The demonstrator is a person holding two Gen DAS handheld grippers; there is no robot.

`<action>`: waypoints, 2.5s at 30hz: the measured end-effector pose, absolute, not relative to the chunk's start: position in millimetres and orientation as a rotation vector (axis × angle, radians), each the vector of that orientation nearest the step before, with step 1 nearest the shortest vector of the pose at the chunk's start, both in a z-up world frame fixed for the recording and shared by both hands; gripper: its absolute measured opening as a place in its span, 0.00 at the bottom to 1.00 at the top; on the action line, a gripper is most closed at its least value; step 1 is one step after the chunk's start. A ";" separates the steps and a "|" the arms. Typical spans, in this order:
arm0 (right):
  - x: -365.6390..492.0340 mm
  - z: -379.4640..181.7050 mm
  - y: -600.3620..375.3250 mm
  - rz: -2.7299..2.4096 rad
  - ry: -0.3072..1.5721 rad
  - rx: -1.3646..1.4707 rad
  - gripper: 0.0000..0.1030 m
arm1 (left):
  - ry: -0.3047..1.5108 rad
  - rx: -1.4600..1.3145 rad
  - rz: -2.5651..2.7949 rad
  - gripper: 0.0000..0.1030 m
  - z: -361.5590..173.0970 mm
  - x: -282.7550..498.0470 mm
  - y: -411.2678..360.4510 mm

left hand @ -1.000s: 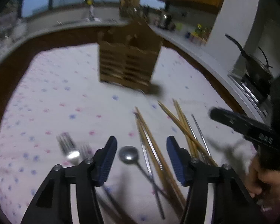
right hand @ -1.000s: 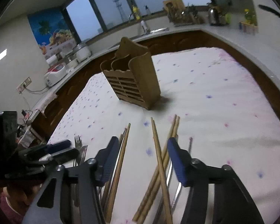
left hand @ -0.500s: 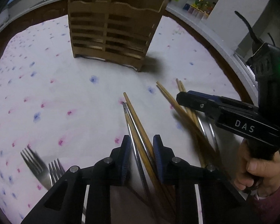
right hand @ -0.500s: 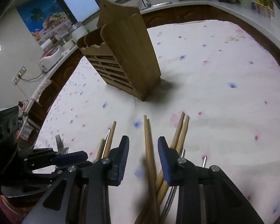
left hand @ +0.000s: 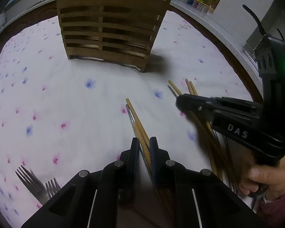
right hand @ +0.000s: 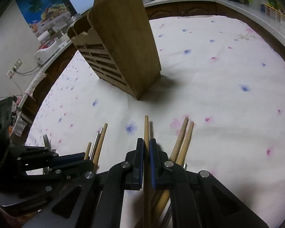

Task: Organize utensils
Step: 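Close the left tool on a bamboo chopstick while the right tool grasps another, then lift the chopsticks upright and carry both tools over the wooden holder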

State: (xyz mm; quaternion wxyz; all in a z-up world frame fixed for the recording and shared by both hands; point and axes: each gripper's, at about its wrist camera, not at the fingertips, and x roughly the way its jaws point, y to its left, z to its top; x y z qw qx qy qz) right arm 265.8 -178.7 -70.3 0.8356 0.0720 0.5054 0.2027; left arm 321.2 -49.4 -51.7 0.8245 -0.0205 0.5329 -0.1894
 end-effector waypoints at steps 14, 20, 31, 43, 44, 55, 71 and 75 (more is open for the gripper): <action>234.7 -10.6 -207.9 0.415 0.928 0.237 0.06 | 0.984 -0.176 -0.438 0.06 -2.7 286.5 -19.5; 211.3 22.9 -209.7 0.413 0.851 0.226 0.06 | 0.881 -0.235 -0.460 0.03 31.8 252.8 8.0; 176.1 63.7 -209.1 0.402 0.761 0.196 0.06 | 0.749 -0.293 -0.465 0.03 73.8 198.2 55.4; 153.7 97.5 -207.4 0.374 0.659 0.147 0.06 | 0.627 -0.303 -0.424 0.03 105.5 155.2 83.1; 153.0 100.6 -207.2 0.372 0.648 0.147 0.06 | 0.613 -0.301 -0.418 0.03 108.3 153.7 84.1; 160.4 117.8 -205.2 0.368 0.570 0.184 0.06 | 0.516 -0.292 -0.374 0.03 126.4 151.7 97.1; 237.6 159.0 -191.2 0.350 0.394 0.268 0.06 | 0.342 -0.289 -0.268 0.03 163.4 235.1 103.8; 265.2 167.8 -189.8 0.328 0.342 0.288 0.06 | 0.284 -0.283 -0.242 0.03 169.9 263.4 99.5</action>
